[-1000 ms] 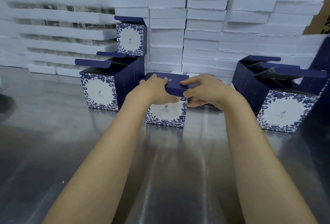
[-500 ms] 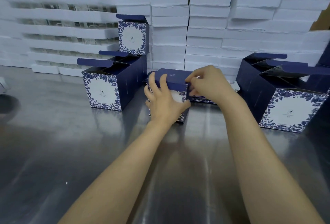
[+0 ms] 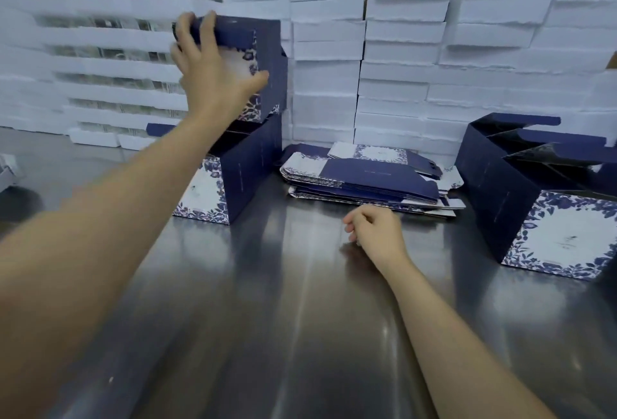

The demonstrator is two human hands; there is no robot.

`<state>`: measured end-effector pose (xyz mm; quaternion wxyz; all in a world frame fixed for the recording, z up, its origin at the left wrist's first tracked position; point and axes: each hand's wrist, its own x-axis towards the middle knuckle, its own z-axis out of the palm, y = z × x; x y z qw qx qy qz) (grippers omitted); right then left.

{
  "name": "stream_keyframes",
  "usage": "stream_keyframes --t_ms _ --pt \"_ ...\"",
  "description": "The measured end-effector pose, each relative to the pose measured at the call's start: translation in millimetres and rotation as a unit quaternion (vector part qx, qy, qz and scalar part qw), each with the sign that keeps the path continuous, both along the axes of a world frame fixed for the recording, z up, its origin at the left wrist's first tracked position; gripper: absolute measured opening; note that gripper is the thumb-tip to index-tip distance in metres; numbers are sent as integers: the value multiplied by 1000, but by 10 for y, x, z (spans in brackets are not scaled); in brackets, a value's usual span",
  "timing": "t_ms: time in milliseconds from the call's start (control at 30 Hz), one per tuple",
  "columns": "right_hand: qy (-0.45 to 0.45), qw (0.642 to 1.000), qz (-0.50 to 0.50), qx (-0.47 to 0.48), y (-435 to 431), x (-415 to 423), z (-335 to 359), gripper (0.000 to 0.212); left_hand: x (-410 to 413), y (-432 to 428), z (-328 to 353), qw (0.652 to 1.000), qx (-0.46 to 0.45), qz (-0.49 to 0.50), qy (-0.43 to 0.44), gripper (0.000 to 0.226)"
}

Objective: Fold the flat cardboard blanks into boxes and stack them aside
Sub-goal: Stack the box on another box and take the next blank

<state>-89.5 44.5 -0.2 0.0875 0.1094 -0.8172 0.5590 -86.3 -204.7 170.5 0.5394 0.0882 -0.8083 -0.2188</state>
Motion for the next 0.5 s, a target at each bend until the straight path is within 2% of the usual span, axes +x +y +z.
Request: stream_keyframes --t_ms 100,200,333,400,500 --pt "-9 1000 -9 -26 -19 -43 -13 41 -316 -394 -54 990 -67 24 -123 97" --pt "-10 999 -23 -30 -32 -82 -40 41 -567 -659 -83 970 -35 28 -237 105" --pt "-8 999 -50 -5 -60 -142 -62 38 -773 -690 -52 961 -18 28 -274 117" --pt "-8 998 -56 1 -66 -150 -56 36 -780 -647 -16 946 -7 37 -322 120" --pt "-5 998 -55 -2 -71 -130 -51 35 -650 -531 88 927 -49 81 -363 114"
